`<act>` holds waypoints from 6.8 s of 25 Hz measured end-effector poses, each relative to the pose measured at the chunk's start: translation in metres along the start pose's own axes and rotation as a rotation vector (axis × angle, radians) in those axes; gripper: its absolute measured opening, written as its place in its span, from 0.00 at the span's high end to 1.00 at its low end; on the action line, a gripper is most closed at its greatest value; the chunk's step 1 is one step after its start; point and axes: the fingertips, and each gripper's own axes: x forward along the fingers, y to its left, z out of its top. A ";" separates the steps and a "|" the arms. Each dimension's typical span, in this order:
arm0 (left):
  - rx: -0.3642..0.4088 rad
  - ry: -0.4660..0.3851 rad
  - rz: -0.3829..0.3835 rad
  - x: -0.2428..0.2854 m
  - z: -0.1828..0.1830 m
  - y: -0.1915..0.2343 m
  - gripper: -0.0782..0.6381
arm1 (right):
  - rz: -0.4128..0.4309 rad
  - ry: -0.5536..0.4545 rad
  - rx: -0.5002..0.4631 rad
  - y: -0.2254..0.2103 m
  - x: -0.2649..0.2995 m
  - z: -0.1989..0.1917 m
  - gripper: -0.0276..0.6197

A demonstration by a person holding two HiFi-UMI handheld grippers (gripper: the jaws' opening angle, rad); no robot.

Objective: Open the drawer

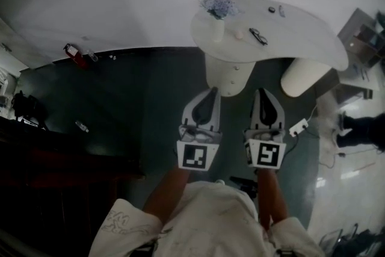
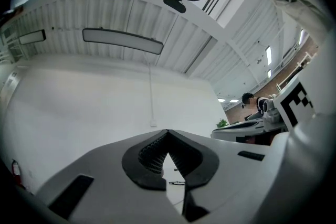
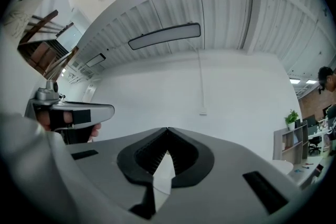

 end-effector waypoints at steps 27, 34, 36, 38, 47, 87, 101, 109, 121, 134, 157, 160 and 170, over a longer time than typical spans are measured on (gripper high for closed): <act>-0.070 0.132 -0.105 0.142 -0.123 0.121 0.90 | -0.106 0.171 0.002 0.008 0.165 -0.113 0.95; -0.046 0.210 -0.045 0.147 -0.209 0.107 0.90 | -0.060 0.248 0.044 -0.012 0.160 -0.211 0.95; -0.037 0.223 -0.038 0.144 -0.235 0.105 0.90 | -0.051 0.273 0.052 -0.015 0.157 -0.243 0.95; -0.022 0.240 -0.031 0.139 -0.262 0.103 0.90 | -0.038 0.293 0.048 -0.015 0.155 -0.277 0.95; -0.023 0.298 0.002 0.107 -0.369 0.094 0.90 | -0.028 0.366 0.058 -0.011 0.140 -0.402 0.95; -0.053 0.324 -0.014 0.115 -0.470 0.089 0.90 | -0.113 0.512 0.140 -0.051 0.238 -0.586 0.72; -0.058 0.317 -0.009 0.111 -0.463 0.087 0.90 | -0.103 0.525 0.081 -0.049 0.234 -0.584 0.80; -0.070 0.323 -0.004 0.102 -0.461 0.086 0.90 | -0.123 0.551 0.081 -0.050 0.231 -0.586 0.80; -0.080 0.321 0.000 0.094 -0.459 0.090 0.90 | -0.127 0.559 0.068 -0.047 0.218 -0.581 0.80; -0.069 0.322 -0.036 0.087 -0.456 0.076 0.90 | -0.132 0.524 0.080 -0.020 0.124 -0.554 0.80; -0.075 0.351 -0.096 0.063 -0.433 0.043 0.90 | -0.121 0.571 0.108 -0.003 0.014 -0.535 0.80; -0.077 0.348 -0.093 0.065 -0.431 0.045 0.90 | -0.132 0.581 0.119 -0.004 0.013 -0.534 0.80; -0.065 0.325 -0.116 0.087 -0.383 0.045 0.90 | -0.060 0.515 0.108 0.000 0.032 -0.458 0.76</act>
